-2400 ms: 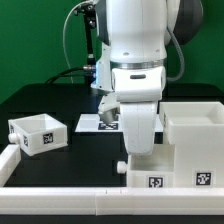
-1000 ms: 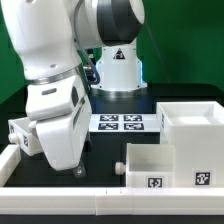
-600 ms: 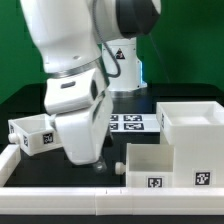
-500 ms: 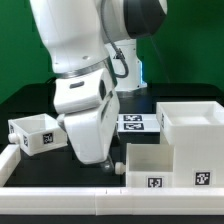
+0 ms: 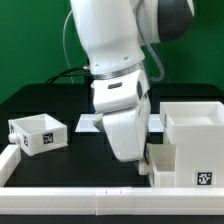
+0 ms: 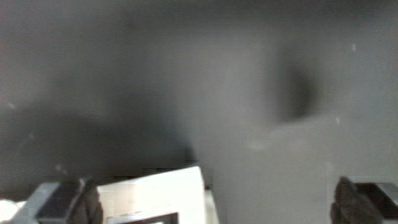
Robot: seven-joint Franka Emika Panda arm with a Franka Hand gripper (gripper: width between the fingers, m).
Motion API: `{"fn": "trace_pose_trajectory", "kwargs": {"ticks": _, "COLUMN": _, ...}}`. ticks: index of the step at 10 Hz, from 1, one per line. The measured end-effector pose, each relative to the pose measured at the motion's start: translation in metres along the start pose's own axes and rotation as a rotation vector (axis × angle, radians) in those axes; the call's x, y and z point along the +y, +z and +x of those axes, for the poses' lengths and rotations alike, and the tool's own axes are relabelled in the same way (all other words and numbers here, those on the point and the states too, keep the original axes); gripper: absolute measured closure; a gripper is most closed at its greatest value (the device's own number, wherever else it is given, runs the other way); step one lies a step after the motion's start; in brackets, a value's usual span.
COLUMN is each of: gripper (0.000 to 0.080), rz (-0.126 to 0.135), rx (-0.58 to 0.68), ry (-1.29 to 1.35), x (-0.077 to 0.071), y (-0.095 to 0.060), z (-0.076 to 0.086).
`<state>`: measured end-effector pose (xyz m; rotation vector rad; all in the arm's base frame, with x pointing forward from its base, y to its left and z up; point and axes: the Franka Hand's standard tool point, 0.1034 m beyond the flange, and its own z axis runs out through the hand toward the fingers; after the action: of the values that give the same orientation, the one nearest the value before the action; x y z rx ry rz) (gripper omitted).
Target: Assemble drawer
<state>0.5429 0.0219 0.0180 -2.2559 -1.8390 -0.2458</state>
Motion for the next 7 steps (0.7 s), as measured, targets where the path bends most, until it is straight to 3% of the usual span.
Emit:
{"fn": "trace_pose_trajectory", "kwargs": {"ticks": 2, "gripper": 0.015, "rz": -0.004, "rx": 0.001, "ry": 0.033, "x": -0.003, "y": 0.006, "z": 0.015}}
{"fn": "trace_pose_trajectory", "kwargs": {"ticks": 4, "gripper": 0.015, "rz": -0.009, "rx": -0.007, "ry": 0.094, "x": -0.001, "y": 0.005, "z": 0.018}}
{"fn": "trace_pose_trajectory", "kwargs": {"ticks": 7, "gripper": 0.015, "rz": -0.003, "rx": -0.009, "ry": 0.09, "x": 0.001, "y": -0.001, "z": -0.007}}
